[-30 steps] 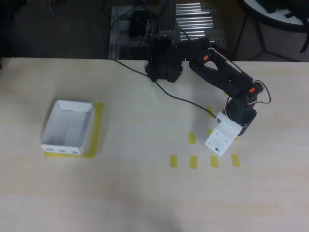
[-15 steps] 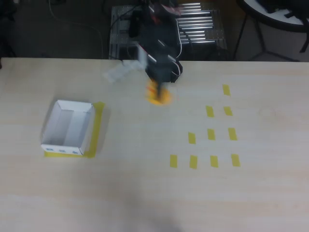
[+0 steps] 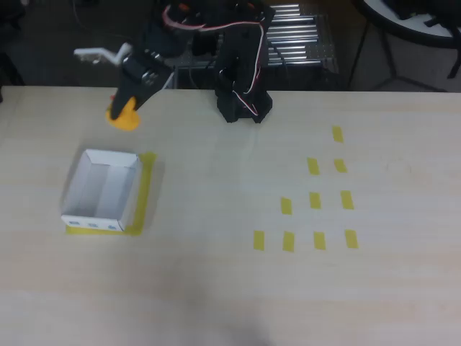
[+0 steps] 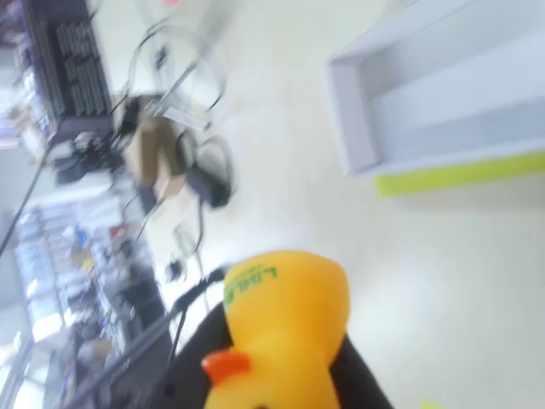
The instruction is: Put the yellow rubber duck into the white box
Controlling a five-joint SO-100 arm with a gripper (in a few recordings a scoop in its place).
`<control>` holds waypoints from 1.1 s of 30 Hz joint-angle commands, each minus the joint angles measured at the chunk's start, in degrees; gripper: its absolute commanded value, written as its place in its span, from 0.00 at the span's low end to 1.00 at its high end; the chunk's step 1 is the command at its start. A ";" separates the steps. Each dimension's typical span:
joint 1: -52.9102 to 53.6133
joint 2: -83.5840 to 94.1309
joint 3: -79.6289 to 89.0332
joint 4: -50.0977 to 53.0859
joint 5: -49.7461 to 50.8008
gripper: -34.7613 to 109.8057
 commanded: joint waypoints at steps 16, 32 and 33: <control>8.88 -44.21 -29.53 -0.26 -1.67 0.24; 8.26 -50.54 -24.87 -0.88 -7.29 0.30; 8.35 -50.89 -24.96 -1.23 -7.29 0.31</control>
